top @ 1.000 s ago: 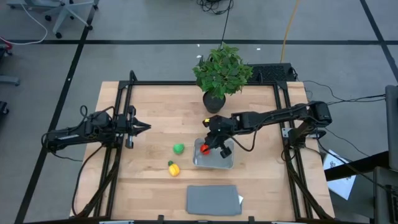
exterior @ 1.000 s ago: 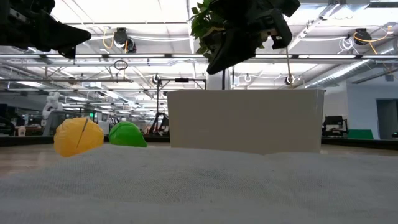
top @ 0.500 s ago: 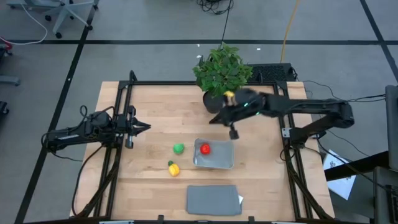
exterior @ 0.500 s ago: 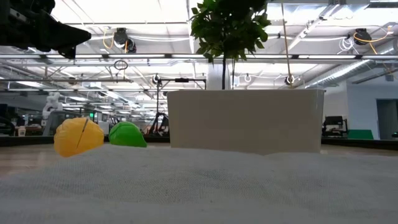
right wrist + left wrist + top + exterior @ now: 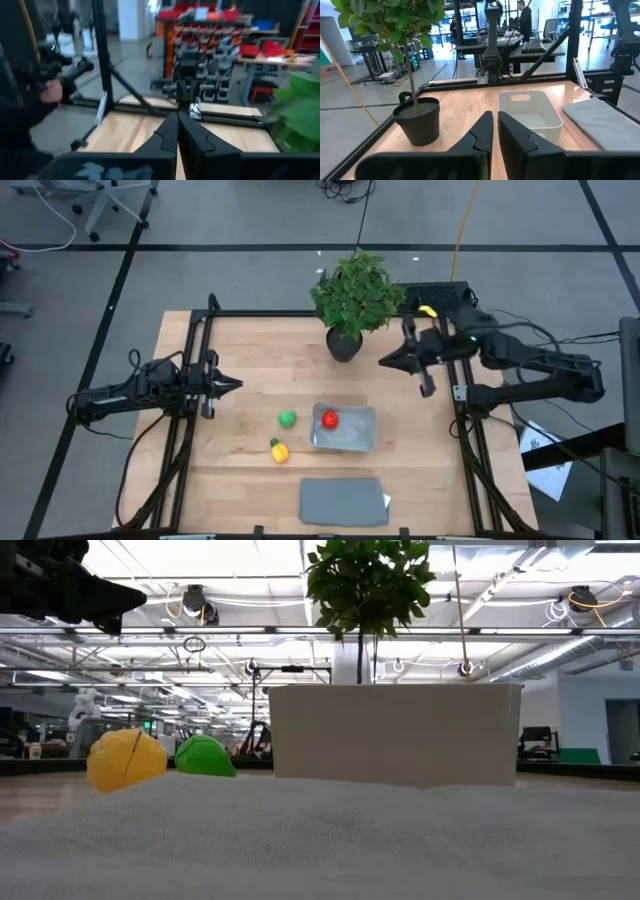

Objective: Pick and placing Produce into tupperware
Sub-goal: Put the pineapple into the basket

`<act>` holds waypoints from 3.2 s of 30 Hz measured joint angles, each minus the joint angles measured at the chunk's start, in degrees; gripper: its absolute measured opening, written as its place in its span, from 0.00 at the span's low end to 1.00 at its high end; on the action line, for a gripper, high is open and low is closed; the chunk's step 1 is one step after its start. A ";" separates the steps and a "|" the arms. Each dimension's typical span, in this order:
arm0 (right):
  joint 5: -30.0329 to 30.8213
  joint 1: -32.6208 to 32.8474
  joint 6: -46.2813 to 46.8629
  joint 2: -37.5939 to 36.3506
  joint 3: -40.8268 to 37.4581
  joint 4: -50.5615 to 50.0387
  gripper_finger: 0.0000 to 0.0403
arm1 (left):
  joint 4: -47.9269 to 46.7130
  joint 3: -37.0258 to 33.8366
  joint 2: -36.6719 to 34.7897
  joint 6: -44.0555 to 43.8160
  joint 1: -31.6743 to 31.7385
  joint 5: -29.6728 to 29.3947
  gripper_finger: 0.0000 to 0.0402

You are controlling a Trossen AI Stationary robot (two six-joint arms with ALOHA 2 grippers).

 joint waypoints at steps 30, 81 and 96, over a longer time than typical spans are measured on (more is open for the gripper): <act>18.46 8.06 6.91 -25.71 -45.59 32.93 0.00 | 0.38 -0.02 0.00 -0.46 -0.02 -0.02 0.08; 18.31 8.01 2.41 -25.56 -48.66 26.64 0.00 | 19.86 19.68 31.56 -8.89 -0.10 0.61 0.08; 18.31 7.99 2.41 -25.53 -49.23 27.54 0.00 | 16.41 34.34 49.37 -7.98 -5.12 3.46 0.08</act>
